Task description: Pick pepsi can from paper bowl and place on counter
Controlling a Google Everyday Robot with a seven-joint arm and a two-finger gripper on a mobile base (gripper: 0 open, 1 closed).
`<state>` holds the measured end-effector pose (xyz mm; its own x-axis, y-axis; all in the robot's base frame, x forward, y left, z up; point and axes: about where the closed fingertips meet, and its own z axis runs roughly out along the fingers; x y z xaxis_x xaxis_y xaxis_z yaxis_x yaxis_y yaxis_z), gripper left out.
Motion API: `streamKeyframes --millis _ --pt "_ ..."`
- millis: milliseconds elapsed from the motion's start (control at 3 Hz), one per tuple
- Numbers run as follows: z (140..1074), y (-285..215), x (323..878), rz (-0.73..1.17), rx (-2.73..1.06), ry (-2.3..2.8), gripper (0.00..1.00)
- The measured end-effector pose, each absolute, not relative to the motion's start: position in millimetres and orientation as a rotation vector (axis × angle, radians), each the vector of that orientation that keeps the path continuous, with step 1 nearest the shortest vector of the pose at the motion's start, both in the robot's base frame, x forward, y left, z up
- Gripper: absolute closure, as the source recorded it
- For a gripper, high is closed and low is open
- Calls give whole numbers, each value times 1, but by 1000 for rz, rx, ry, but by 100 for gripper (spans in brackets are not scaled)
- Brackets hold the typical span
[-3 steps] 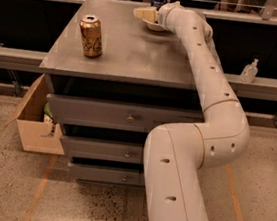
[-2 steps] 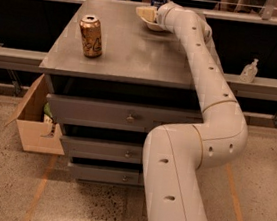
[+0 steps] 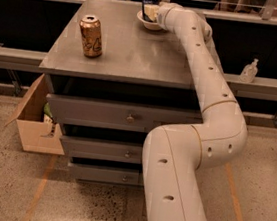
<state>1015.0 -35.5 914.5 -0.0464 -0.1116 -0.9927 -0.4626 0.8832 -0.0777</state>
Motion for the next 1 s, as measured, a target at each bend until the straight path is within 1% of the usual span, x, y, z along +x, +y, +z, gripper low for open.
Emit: streamKeyframes --millis 333,667,1000 --pt "914 -38 1015 293 -454 1612 20" --pt "914 -41 1016 287 -450 1615 0" --pt "914 -41 1017 286 -441 1618 15"
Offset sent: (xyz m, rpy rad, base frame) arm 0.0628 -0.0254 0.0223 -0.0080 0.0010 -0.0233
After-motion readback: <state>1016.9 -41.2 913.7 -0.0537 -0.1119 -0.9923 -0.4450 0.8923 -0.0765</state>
